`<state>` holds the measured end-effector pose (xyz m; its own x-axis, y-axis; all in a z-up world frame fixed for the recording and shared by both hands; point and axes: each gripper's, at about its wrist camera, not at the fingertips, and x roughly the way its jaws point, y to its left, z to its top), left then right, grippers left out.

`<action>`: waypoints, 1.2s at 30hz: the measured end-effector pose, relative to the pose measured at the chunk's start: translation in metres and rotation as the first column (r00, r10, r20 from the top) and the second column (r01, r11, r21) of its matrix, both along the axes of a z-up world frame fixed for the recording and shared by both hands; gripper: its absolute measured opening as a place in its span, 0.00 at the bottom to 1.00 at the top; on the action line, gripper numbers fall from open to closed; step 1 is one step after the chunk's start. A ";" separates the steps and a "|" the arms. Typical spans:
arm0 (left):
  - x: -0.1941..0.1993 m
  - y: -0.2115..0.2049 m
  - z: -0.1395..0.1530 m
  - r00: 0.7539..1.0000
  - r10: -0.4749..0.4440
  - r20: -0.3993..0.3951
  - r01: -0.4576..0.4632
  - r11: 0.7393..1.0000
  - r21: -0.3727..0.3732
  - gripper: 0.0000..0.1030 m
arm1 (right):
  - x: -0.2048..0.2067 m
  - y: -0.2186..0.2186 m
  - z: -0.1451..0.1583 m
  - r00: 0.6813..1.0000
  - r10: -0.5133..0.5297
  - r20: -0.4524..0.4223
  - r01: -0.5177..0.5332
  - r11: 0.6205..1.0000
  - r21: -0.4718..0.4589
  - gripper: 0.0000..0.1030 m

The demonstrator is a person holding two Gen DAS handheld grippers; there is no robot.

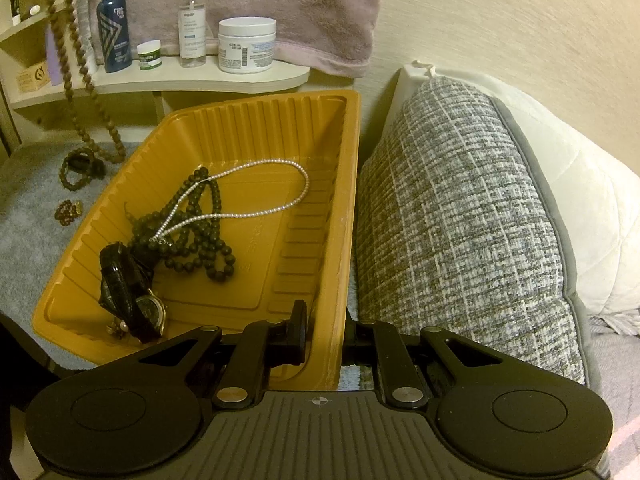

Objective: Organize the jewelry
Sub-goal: 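Carry the wooden bead necklace over the orange tray and open the left gripper, then move the left gripper back over the small gold piece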

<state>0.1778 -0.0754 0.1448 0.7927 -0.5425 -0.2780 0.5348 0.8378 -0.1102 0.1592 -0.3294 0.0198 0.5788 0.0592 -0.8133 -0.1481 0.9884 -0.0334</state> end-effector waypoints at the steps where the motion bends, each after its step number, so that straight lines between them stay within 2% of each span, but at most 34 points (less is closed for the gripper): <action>1: 0.000 -0.005 0.001 1.000 -0.014 0.002 0.014 1.000 -0.002 0.05 | 0.000 0.000 0.000 1.000 0.000 0.001 0.000 1.000 0.001 0.13; 6: 0.002 -0.033 0.001 0.996 -0.085 -0.004 0.085 0.996 0.000 0.05 | 0.000 -0.001 -0.001 1.000 -0.002 0.001 0.002 1.000 0.003 0.13; 12: 0.006 -0.057 -0.020 0.988 -0.140 -0.058 0.142 0.989 0.030 0.05 | -0.001 -0.002 -0.002 1.000 -0.003 -0.001 0.003 1.000 0.007 0.13; 24: 0.022 -0.071 -0.082 0.962 -0.153 -0.226 0.180 0.978 0.107 0.05 | -0.001 -0.001 -0.003 1.000 -0.005 -0.003 0.005 1.000 0.006 0.13; 30: 0.026 -0.071 -0.097 0.953 -0.142 -0.267 0.177 0.978 0.111 0.06 | -0.001 -0.001 -0.003 1.000 -0.005 -0.003 0.005 1.000 0.006 0.13; 32: 0.028 -0.068 -0.097 0.953 -0.132 -0.271 0.163 0.982 0.097 0.12 | -0.001 -0.001 -0.003 1.000 -0.005 -0.003 0.005 1.000 0.006 0.13; 33: 0.027 -0.065 -0.096 0.954 -0.124 -0.273 0.155 0.983 0.093 0.21 | -0.001 -0.002 -0.003 1.000 -0.005 -0.002 0.005 1.000 0.006 0.13; 36: 0.026 -0.052 -0.092 0.963 -0.086 -0.254 0.114 0.989 0.099 0.22 | -0.001 -0.002 -0.004 1.000 -0.005 -0.002 0.005 1.000 0.006 0.13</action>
<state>0.2041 -0.1275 0.0524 0.6343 -0.5698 -0.5224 0.5841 0.7960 -0.1590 0.1578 -0.3311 0.0159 0.5777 0.0612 -0.8139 -0.1430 0.9894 -0.0271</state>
